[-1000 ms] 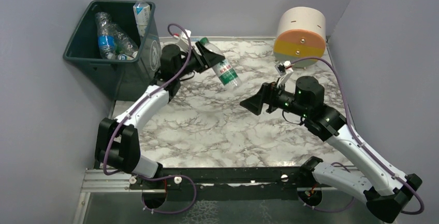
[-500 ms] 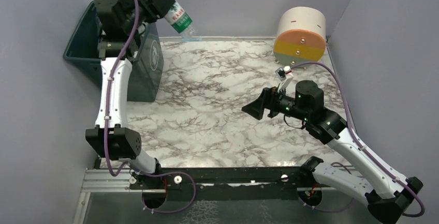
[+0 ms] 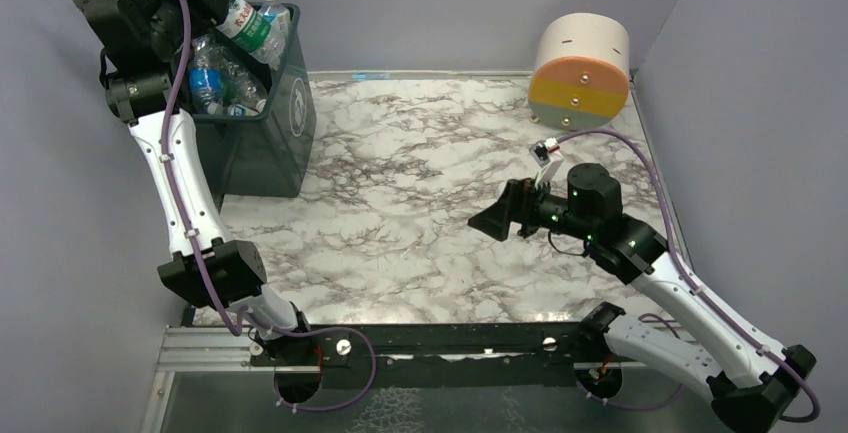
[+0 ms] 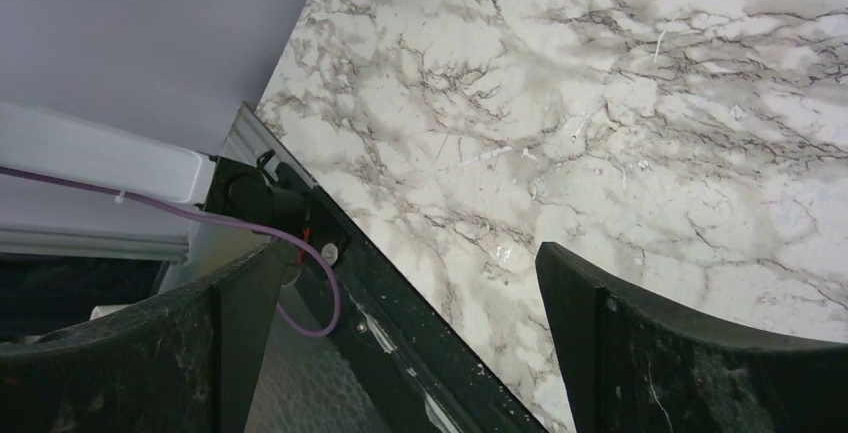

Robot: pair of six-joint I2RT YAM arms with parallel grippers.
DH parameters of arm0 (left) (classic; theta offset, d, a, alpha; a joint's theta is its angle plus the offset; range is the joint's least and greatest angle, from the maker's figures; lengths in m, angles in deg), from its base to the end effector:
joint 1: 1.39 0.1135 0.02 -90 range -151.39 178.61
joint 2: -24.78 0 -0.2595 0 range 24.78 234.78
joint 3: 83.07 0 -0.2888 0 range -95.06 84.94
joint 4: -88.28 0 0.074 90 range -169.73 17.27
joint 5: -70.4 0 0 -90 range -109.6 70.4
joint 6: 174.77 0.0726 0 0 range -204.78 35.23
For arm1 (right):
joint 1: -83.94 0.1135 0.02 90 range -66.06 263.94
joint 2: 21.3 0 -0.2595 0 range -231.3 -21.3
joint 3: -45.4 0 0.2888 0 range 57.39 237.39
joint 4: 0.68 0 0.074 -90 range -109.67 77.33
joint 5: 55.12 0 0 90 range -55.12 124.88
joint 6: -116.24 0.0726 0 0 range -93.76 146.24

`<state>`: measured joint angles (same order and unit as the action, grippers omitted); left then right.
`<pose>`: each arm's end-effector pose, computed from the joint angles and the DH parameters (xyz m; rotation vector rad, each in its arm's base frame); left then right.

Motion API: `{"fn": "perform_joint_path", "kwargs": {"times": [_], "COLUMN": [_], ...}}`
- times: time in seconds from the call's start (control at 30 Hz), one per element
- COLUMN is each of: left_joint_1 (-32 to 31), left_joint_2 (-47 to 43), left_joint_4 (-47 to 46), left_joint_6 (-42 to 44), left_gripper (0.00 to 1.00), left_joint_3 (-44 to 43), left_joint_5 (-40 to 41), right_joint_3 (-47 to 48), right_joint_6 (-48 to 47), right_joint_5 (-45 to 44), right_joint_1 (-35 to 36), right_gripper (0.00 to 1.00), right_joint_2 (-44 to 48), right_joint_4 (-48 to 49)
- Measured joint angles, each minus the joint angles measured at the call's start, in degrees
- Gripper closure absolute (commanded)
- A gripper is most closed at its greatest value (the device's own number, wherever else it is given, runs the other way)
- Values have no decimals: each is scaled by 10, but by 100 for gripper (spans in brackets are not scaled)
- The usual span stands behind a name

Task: Put the plastic bottles in the bin
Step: Place the plastic bottle in the trash bin.

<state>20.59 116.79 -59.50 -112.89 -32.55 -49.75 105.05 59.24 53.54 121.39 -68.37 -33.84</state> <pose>0.3795 0.1138 0.5610 -0.2258 1.4928 -0.4745 0.1913 0.1758 0.3162 -0.3157 2.0586 1.1045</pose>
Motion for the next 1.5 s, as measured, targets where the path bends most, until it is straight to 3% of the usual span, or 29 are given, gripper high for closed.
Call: {"fn": "perform_joint_path", "kwargs": {"times": [0.33, 0.57, 0.67, 0.77, 1.07, 1.23, 1.5], "left_joint_1": [64, 67, 68, 68, 63, 27, -113], "left_joint_2": [-17, -49, -47, -38, -28, -39, -106], "left_joint_4": [53, 57, 53, 53, 52, 52, 47], "left_joint_6": [57, 92, 97, 99, 95, 100, 138], "left_gripper": [48, 46, 33, 2, 1, 1, 1], "left_joint_3": [37, 141, 182, 204, 209, 222, 255], "left_joint_5": [83, 142, 152, 153, 143, 138, 136], "right_joint_3": [13, 40, 40, 40, 38, 34, 35], "right_joint_6": [0, -1, 0, 0, 0, -2, -25], "right_joint_5": [6, 8, 8, 8, 5, -9, -72], "right_joint_1": [0, 0, 0, 0, 0, 0, 0], "right_gripper": [1, 1, 1, 1, 1, 1, 1], "right_joint_2": [-31, -48, -49, -49, -44, -30, -19], "right_joint_4": [-21, -22, -23, -23, -23, -23, -31]}}
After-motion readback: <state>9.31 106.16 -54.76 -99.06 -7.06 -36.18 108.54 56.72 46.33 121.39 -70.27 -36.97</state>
